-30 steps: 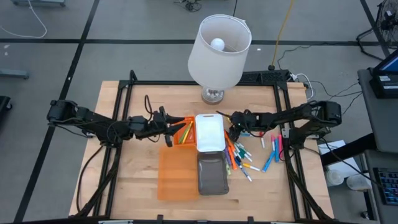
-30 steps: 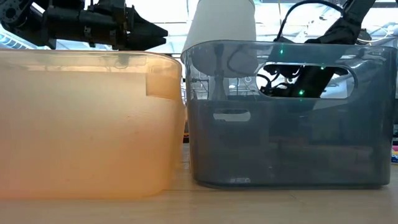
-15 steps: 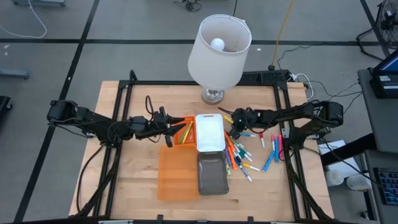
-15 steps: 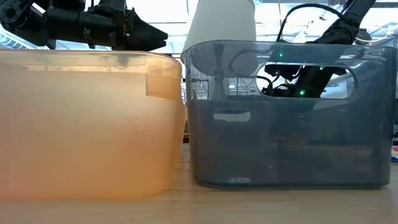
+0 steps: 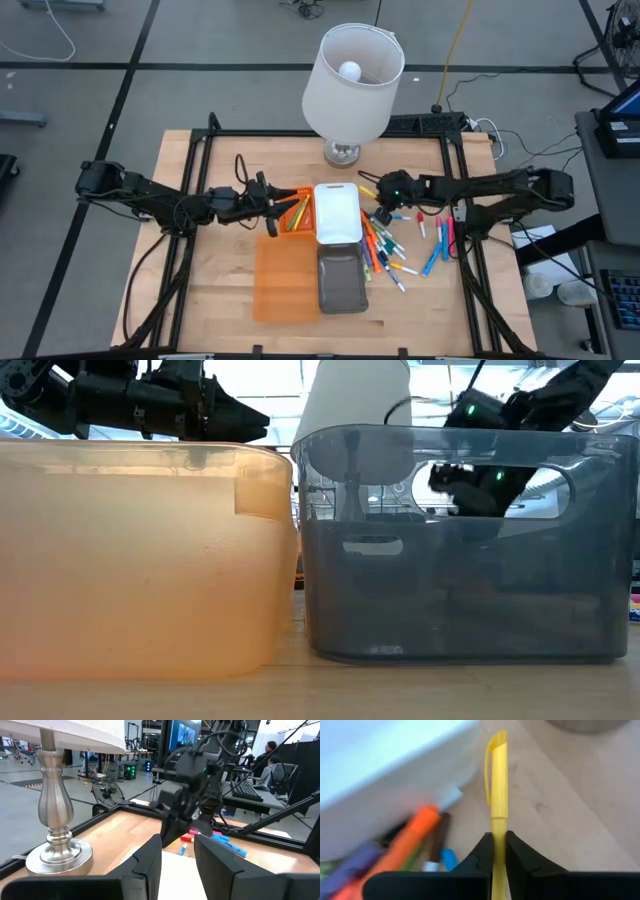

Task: Pick & Place Markers
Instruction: Put the yellow pen into the orange basket

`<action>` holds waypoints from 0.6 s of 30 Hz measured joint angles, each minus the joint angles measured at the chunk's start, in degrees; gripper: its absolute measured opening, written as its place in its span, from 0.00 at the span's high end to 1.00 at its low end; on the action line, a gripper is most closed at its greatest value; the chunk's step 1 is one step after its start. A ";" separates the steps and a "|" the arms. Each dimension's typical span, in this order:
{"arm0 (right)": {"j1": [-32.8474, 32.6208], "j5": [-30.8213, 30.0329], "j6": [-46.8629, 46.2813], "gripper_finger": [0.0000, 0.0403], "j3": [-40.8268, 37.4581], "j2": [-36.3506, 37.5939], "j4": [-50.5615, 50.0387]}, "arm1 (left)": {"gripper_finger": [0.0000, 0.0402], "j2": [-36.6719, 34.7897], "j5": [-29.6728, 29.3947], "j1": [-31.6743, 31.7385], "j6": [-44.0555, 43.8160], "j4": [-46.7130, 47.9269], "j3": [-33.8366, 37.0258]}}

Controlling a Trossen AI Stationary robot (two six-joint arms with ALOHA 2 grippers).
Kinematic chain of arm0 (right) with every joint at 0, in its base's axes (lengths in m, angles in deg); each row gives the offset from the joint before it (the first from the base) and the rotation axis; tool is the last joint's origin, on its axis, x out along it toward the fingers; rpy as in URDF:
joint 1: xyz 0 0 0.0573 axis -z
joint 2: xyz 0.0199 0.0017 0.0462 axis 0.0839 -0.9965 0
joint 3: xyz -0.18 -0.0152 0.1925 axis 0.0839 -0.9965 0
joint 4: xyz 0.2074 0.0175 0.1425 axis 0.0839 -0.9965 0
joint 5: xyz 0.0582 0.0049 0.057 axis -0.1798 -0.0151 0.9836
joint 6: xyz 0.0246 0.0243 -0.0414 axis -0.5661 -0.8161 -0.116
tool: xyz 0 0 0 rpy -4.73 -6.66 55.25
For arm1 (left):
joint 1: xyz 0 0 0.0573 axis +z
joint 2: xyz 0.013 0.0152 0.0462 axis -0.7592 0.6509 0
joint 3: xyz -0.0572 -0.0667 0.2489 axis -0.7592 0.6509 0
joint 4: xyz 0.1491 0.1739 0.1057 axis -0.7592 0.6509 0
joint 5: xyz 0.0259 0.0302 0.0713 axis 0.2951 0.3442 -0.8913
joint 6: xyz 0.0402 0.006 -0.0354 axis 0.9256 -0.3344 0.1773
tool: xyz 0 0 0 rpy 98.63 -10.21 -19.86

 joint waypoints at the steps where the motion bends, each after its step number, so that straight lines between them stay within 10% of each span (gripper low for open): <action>1: -0.50 -0.09 -0.01 0.97 0.03 1.22 0.24 | 0.71 0.00 0.00 0.00 0.00 0.00 0.00; 18: -9.72 -6.29 3.76 0.96 0.11 11.03 9.86 | 0.71 0.00 0.00 0.07 -0.04 0.22 0.00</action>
